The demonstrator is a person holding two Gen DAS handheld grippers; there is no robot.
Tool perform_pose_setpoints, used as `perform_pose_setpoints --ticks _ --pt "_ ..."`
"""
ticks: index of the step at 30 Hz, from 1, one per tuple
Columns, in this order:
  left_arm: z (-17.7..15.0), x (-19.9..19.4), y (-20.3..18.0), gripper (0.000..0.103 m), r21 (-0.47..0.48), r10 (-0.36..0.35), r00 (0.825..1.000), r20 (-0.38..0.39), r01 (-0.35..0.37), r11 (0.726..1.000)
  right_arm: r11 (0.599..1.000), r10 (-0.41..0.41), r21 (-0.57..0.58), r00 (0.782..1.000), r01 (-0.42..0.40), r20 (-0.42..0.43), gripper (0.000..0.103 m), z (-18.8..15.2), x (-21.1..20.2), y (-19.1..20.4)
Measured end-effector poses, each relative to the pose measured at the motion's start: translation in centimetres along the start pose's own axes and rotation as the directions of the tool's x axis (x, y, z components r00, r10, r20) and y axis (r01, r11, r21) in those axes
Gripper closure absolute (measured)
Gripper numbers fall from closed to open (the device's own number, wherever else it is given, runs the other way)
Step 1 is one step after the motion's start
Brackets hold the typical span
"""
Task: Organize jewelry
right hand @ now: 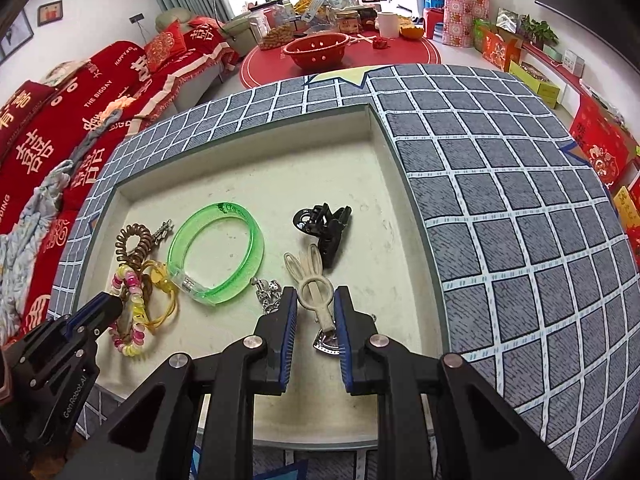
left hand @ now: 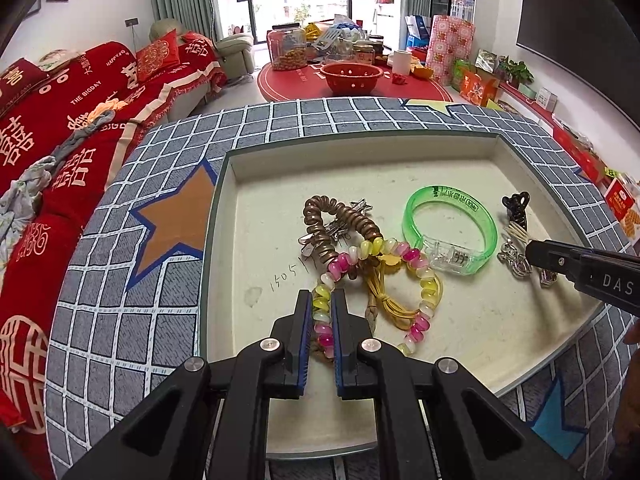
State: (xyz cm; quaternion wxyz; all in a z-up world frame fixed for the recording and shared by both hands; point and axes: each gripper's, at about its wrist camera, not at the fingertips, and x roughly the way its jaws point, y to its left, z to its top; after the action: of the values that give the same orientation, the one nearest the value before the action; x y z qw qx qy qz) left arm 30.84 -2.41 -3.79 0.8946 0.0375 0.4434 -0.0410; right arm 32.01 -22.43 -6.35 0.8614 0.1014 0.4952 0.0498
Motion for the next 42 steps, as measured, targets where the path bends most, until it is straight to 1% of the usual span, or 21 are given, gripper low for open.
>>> perform_pose_setpoints --ticks 1,2,3,4,5,7,12,21,31,37,38,39,40,41,42 --pt "0.1 0.0 -0.1 0.081 -0.001 0.001 1.0 -0.001 -0.001 1.0 1.0 0.003 0.003 1.0 -0.003 -0.002 0.081 0.0 0.0 0.0" --pt "0.1 0.0 -0.1 0.081 -0.001 0.002 1.0 0.001 -0.002 1.0 1.0 0.006 0.006 1.0 -0.006 -0.005 0.074 0.0 0.1 -0.1" --pt "0.1 -0.1 -0.1 0.081 -0.001 0.005 1.0 0.003 -0.005 1.0 1.0 0.012 0.007 1.0 -0.012 -0.005 0.071 0.1 0.0 -0.1" --pt "0.1 -0.2 -0.1 0.081 -0.001 0.007 1.0 0.004 -0.007 1.0 1.0 0.019 0.004 1.0 -0.019 0.0 0.065 0.1 -0.1 0.0" --pt "0.1 -0.3 -0.2 0.081 -0.001 0.008 1.0 0.008 -0.008 1.0 1.0 0.018 0.001 1.0 -0.018 0.003 0.051 0.3 -0.1 0.0" --pt "0.1 -0.7 -0.2 0.081 -0.003 0.01 1.0 0.015 -0.01 1.0 1.0 0.02 0.001 1.0 -0.02 0.021 0.038 0.3 -0.5 0.2" --pt "0.2 -1.4 -0.2 0.081 0.002 0.029 0.999 0.034 -0.029 1.0 0.999 0.041 0.014 0.998 -0.042 0.042 0.038 0.3 -1.5 0.1" --pt "0.4 -1.9 -0.4 0.081 0.01 0.035 0.998 0.044 -0.036 0.999 0.997 0.06 0.032 0.995 -0.063 0.081 0.036 0.3 -3.5 0.0" --pt "0.7 -2.0 0.0 0.081 -0.006 0.031 0.998 0.047 -0.031 1.0 0.997 0.066 0.027 0.994 -0.069 0.092 0.036 0.3 -4.2 0.1" --pt "0.8 -2.0 0.0 0.08 -0.003 0.052 0.997 0.053 -0.052 0.999 0.998 0.062 0.02 0.994 -0.064 0.086 0.036 0.1 -4.3 0.2" --pt "0.8 -2.0 0.1 0.072 -0.005 0.053 0.997 0.054 -0.053 0.999 0.998 0.06 0.02 0.994 -0.062 0.088 0.036 0.1 -4.3 0.2" --pt "0.8 -2.0 0.2 0.052 -0.009 0.055 0.997 0.057 -0.054 0.998 0.998 0.059 0.02 0.994 -0.061 0.09 0.036 0.1 -4.4 0.2" --pt "0.8 -2.3 0.3 0.006 -0.02 0.065 0.996 0.069 -0.064 0.998 0.998 0.057 0.021 0.994 -0.059 0.094 0.036 0.1 -4.6 0.2" --pt "0.7 -2.9 0.4 0.0 -0.035 0.078 0.992 0.102 -0.075 0.997 0.998 0.055 0.021 0.994 -0.058 0.097 0.036 0.1 -4.7 0.2" --pt "0.7 -3.4 0.5 0.0 -0.042 0.087 0.987 0.133 -0.082 0.996 0.998 0.054 0.022 0.993 -0.056 0.101 0.036 0.1 -4.8 0.1"
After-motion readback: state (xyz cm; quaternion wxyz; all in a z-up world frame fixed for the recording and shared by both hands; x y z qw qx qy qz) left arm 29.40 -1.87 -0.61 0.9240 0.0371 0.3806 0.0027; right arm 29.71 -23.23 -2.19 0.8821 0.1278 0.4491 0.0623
